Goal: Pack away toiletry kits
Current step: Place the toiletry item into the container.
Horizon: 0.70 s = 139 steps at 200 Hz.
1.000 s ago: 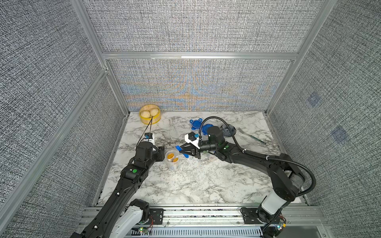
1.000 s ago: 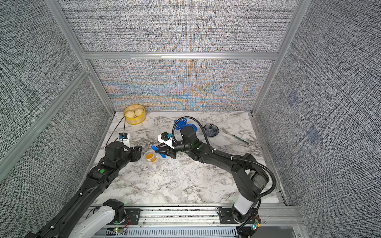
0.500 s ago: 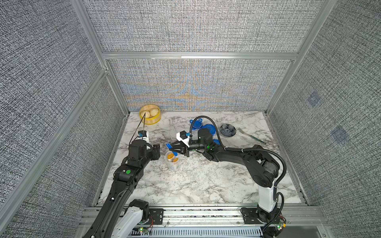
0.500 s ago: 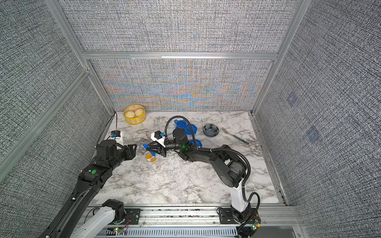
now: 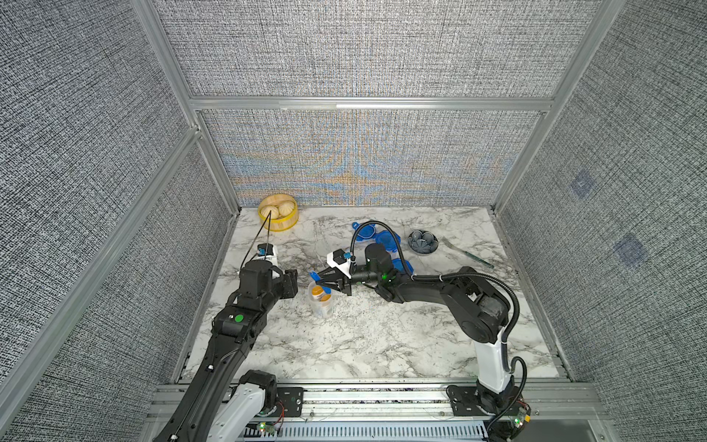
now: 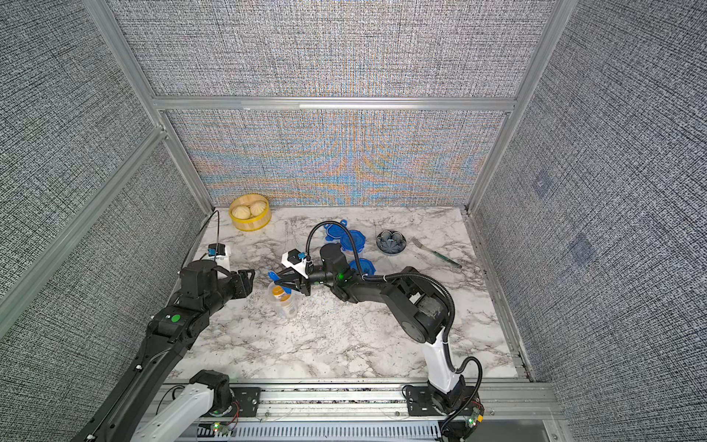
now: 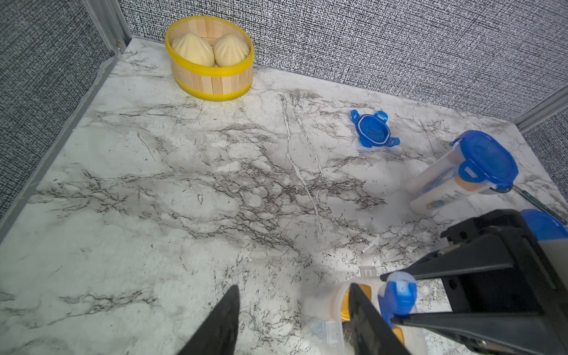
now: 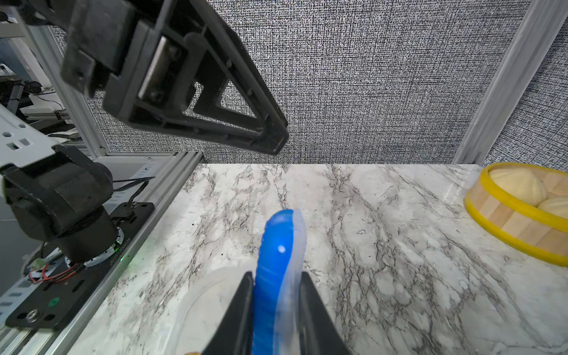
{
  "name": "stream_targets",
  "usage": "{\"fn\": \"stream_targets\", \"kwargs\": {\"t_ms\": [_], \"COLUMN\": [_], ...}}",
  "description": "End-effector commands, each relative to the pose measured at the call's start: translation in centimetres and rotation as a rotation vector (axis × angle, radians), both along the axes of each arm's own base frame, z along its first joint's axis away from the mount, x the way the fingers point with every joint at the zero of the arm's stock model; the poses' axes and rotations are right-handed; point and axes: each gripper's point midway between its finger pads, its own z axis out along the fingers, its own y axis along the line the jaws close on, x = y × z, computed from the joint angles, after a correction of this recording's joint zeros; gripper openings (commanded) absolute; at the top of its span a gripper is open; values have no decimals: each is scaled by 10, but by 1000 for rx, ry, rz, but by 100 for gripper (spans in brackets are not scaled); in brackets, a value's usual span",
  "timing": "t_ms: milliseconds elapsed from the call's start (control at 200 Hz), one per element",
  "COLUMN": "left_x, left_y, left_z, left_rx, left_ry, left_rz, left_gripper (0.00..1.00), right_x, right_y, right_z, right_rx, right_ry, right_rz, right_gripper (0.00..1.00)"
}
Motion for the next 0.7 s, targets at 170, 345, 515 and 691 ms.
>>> {"fn": "stream_targets", "kwargs": {"t_ms": [170, 345, 515, 691], "left_x": [3, 13, 15, -3], "left_y": [-2, -18, -44, -35], "left_z": [-3, -4, -19, -20], "left_rx": [-2, -42, -107, -105], "left_ry": [4, -15, 84, 179], "left_rz": [-6, -76, -196, -144], "left_gripper": [56, 56, 50, 47], "right_x": [-6, -1, 22, 30], "right_y": [-18, -35, -65, -97], "right_z": [22, 53, 67, 56], "right_rx": [16, -13, -173, -287], "right_ry": [-141, -150, -51, 72], "right_rz": [-48, -166, -378, -503], "right_gripper": [63, 66, 65, 65]}}
